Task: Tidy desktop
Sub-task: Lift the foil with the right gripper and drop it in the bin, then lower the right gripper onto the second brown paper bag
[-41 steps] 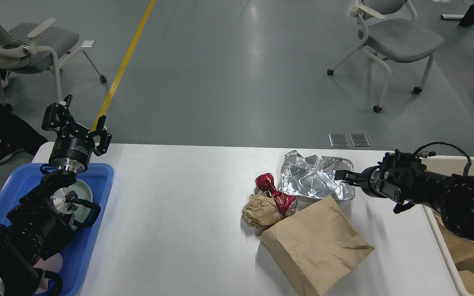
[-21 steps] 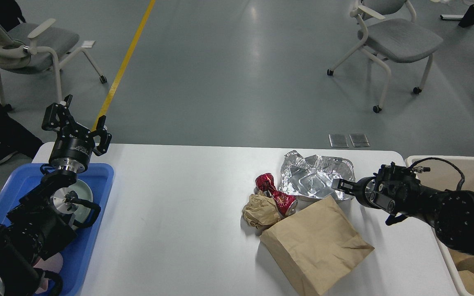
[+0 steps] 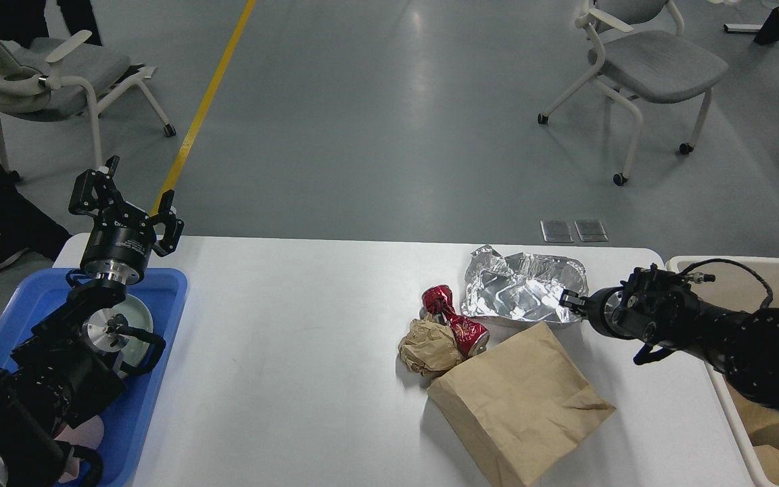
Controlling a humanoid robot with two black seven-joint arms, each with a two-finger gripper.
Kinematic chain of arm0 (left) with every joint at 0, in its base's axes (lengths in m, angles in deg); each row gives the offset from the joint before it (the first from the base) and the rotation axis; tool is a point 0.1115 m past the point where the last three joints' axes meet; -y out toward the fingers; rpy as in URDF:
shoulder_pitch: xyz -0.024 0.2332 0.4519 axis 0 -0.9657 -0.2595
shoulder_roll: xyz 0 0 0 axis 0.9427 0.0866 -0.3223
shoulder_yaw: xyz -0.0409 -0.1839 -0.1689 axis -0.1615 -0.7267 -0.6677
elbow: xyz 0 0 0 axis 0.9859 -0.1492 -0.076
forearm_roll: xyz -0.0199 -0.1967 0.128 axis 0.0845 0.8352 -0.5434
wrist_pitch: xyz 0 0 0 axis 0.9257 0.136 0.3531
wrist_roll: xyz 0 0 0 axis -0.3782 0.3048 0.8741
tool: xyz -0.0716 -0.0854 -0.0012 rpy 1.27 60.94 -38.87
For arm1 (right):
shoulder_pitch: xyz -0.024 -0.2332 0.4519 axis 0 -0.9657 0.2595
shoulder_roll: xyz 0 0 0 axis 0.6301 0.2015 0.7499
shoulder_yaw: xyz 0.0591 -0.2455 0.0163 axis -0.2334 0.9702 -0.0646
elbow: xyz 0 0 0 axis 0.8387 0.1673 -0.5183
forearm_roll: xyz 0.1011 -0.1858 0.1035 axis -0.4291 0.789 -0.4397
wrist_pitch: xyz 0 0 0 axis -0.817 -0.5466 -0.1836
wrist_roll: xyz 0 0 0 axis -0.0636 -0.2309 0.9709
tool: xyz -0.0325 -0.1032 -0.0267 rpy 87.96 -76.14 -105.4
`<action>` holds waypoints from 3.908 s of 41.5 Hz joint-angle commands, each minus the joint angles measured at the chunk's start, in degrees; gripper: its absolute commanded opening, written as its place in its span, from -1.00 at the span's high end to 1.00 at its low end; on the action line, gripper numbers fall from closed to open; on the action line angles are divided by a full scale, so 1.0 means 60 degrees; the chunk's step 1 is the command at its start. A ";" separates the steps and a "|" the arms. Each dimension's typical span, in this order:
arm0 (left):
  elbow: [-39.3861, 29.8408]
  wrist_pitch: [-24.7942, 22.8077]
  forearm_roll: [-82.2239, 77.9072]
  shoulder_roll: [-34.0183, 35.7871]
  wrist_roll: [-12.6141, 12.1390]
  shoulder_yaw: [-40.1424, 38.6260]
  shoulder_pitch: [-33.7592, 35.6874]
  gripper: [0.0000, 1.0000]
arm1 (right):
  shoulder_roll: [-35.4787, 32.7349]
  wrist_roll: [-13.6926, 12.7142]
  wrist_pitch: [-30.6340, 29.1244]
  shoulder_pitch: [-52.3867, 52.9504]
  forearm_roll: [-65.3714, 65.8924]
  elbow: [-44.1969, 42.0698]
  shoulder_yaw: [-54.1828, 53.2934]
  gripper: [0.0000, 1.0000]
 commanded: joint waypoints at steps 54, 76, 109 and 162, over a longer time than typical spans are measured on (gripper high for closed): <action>0.0000 -0.0007 0.0000 0.0000 0.0000 0.0013 0.0001 -0.94 | -0.6592 0.0087 0.2041 -0.0995 -0.0214 0.1974 -0.0976 1.00; 0.0000 0.0008 0.0000 0.0000 0.0000 -0.0002 0.0001 -0.94 | -0.5493 0.0102 0.2115 -0.3112 -0.0228 0.0492 -0.3059 -1.00; 0.0000 0.0008 0.0000 0.0014 0.0000 0.0013 0.0001 -0.94 | -0.0469 0.0073 -0.5030 0.8929 -0.0360 0.6672 0.3123 -1.00; 0.0000 0.0008 0.0000 0.0000 0.0000 -0.0002 0.0001 -0.94 | -0.0732 0.0043 -0.5869 0.3468 0.0050 0.5605 0.2274 -1.00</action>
